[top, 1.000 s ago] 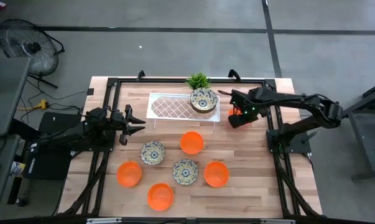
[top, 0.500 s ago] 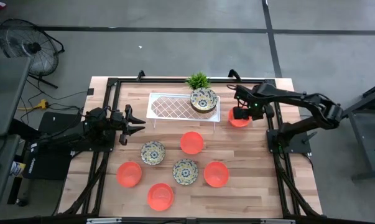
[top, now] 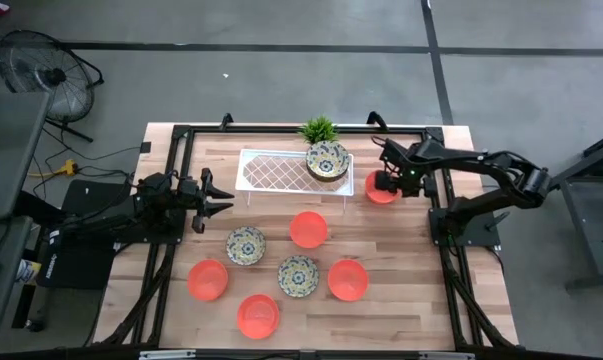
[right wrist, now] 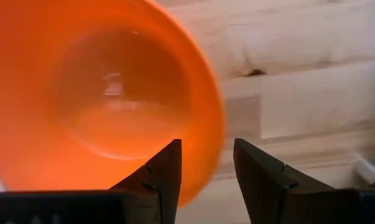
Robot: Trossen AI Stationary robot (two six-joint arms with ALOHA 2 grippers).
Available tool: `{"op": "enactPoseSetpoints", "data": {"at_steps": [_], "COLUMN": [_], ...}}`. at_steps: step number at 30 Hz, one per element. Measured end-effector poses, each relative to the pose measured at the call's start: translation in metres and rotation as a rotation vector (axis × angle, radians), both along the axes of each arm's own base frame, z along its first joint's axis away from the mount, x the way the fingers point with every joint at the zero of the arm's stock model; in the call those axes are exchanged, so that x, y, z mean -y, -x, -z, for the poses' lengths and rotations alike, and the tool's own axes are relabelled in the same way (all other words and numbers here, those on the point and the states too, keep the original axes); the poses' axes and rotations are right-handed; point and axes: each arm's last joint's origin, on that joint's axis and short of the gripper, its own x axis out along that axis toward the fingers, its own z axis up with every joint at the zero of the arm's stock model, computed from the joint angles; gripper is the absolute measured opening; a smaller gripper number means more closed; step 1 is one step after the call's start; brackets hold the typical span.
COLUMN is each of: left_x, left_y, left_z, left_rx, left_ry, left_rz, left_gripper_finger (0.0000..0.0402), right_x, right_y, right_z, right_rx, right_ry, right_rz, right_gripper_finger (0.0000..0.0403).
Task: Pick & Place Mini bowls
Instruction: Put the orange bowl on the shelf
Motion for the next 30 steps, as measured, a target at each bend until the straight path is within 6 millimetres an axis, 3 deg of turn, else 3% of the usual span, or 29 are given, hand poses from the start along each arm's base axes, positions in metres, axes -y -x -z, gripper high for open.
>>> {"op": "enactPoseSetpoints", "data": {"at_steps": [9, 21, 30], "left_x": [0.000, 0.000, 0.000], "left_y": [0.000, 0.000, 0.000], "left_z": [0.000, 0.000, 0.000], "left_rx": [0.000, 0.000, 0.000], "left_ry": [0.000, 0.000, 0.000], "left_rz": [0.000, 0.001, 0.001], "left_gripper_finger": [0.0106, 0.0106, 0.0106], "right_x": [-0.001, -0.001, -0.011], "right_y": [0.001, 0.001, 0.004], "right_z": [0.002, 0.002, -0.005], "right_rx": [-0.010, -0.002, 0.015], "right_ry": [0.002, 0.006, -0.035], "right_rz": [-0.003, -0.079, -0.141], "right_gripper_finger": [0.0116, 0.0007, 0.0002]}}
